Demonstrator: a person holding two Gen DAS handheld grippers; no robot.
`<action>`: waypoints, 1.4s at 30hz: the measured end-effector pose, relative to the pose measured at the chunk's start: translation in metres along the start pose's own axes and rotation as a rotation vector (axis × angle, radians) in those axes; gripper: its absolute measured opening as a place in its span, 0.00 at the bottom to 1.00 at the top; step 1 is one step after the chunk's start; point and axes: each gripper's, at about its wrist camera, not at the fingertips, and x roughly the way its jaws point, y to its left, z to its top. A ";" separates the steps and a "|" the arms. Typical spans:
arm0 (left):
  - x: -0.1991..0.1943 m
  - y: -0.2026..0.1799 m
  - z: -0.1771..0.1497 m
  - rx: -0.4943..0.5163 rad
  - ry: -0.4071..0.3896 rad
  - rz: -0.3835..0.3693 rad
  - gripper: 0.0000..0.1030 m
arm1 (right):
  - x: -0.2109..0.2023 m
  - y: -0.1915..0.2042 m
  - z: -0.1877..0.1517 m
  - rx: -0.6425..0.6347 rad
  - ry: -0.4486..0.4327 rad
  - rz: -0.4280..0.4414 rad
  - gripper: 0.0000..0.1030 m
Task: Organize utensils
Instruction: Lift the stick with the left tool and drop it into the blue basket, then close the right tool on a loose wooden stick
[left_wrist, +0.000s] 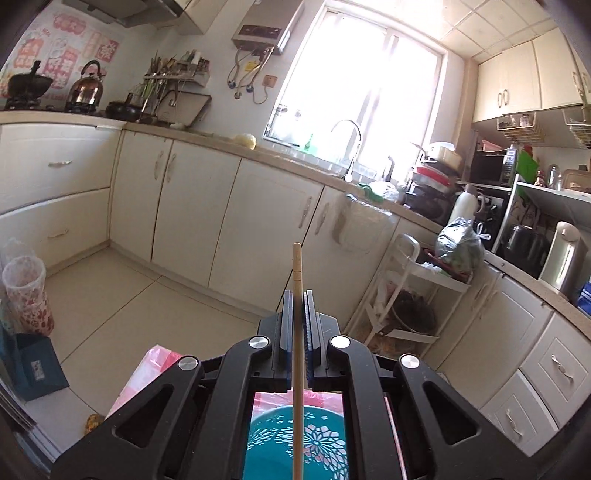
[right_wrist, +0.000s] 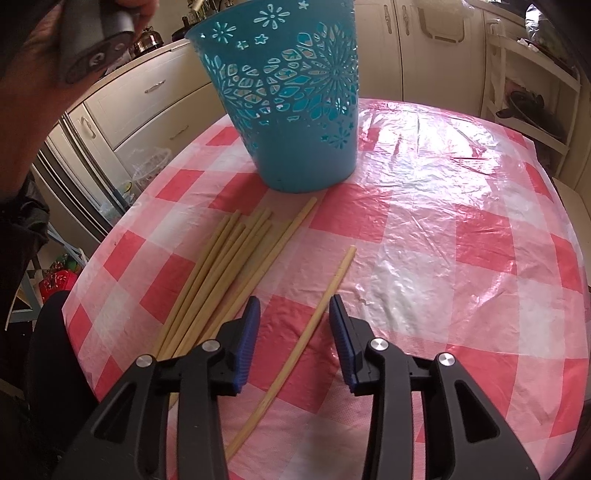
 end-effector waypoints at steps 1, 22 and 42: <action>0.003 0.001 -0.005 0.001 0.002 0.003 0.05 | 0.000 0.000 0.000 -0.001 0.000 0.001 0.38; -0.082 0.085 -0.089 0.084 0.158 0.188 0.74 | -0.003 -0.014 0.001 0.089 0.010 0.018 0.33; -0.095 0.160 -0.157 -0.007 0.283 0.172 0.75 | 0.004 0.019 0.009 -0.057 0.154 -0.217 0.11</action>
